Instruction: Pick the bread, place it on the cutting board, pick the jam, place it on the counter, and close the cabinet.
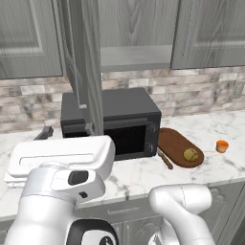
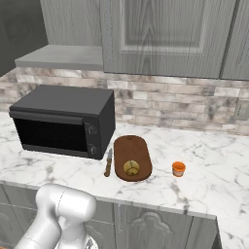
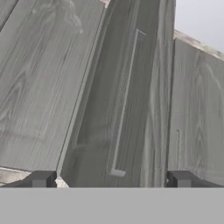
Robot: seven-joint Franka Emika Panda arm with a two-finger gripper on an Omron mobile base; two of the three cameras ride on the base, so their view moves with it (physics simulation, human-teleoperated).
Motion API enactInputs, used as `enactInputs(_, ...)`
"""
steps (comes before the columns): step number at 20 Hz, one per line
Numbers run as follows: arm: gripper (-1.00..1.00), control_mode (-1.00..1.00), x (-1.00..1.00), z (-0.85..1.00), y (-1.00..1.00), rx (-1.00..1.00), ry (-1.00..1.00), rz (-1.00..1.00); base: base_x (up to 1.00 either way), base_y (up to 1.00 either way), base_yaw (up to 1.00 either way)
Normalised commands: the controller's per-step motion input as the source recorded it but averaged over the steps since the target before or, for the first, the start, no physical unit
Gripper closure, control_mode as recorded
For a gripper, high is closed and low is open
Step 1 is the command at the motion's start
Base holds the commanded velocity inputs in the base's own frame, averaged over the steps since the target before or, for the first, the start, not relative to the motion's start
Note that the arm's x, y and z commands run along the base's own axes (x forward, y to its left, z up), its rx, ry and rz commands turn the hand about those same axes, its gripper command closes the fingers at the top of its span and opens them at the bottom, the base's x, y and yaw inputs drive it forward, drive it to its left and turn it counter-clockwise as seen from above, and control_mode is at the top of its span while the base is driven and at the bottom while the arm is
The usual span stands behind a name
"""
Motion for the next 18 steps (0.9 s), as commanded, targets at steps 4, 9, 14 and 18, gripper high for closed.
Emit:
enactInputs(4, -1.00, -1.00, 0.16, 0.00, 0.00, 0.00, -0.05, -0.08, 0.00, 0.00, 0.00)
enactInputs(9, -1.00, -1.00, 0.19, 0.00, 0.00, 0.00, -0.04, -0.07, 0.00, 0.00, 0.00)
enactInputs(14, -1.00, -1.00, 0.25, 0.00, 0.00, 0.00, -0.03, -0.05, 0.00, 0.00, 0.00)
enactInputs(18, -1.00, -1.00, 0.30, 0.00, 0.00, 0.00, -0.01, -0.04, 0.00, 0.00, 0.00)
